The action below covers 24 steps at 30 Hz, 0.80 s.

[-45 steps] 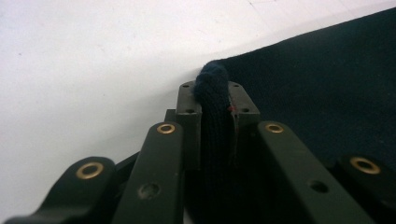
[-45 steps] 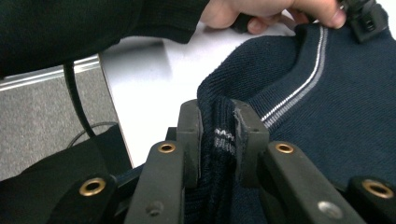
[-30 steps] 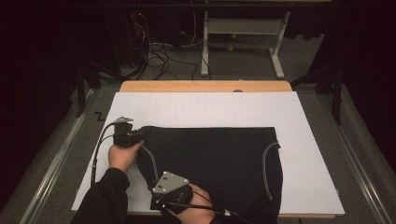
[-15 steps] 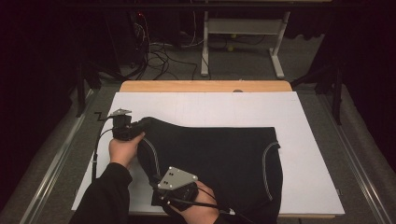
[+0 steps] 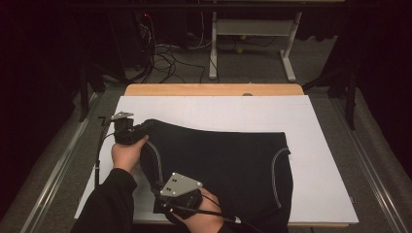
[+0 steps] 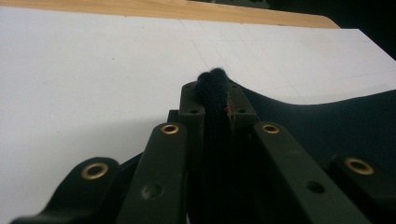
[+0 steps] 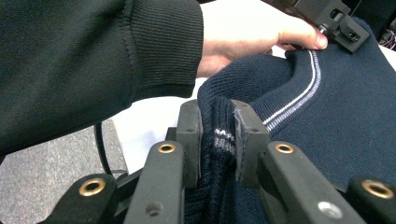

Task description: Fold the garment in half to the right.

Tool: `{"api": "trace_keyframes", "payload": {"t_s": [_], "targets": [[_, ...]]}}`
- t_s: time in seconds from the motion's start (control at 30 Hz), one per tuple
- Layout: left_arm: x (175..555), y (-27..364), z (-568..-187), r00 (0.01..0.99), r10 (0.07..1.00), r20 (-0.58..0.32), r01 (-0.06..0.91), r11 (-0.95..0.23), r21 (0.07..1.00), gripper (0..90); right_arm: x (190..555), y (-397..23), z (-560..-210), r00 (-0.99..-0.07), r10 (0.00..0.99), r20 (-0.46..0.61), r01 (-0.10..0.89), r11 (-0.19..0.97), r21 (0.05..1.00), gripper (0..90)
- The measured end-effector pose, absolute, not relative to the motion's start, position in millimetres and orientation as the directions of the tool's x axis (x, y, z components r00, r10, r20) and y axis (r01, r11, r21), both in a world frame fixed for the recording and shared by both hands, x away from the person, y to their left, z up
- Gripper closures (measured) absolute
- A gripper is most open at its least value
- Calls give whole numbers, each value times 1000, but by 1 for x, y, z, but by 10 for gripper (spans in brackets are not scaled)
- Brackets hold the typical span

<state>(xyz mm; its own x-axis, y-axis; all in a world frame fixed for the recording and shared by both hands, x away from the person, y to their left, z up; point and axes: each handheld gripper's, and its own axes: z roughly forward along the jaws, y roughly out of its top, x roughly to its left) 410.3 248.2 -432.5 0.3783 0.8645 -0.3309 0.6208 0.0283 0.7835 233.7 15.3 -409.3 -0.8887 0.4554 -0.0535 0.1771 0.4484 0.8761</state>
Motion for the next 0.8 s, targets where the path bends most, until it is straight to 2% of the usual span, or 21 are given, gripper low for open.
{"api": "trace_keyframes", "payload": {"t_s": [0.4, 0.8], "targets": [[410, 269, -432, 372, 869, -326, 616, 33, 787, 768, 236, 35, -408, -895, 440, -75, 157, 468, 870, 761], [402, 309, -426, 330, 887, -322, 607, 62, 792, 767, 238, 68, -405, -914, 398, -81, 131, 476, 870, 761]]}}
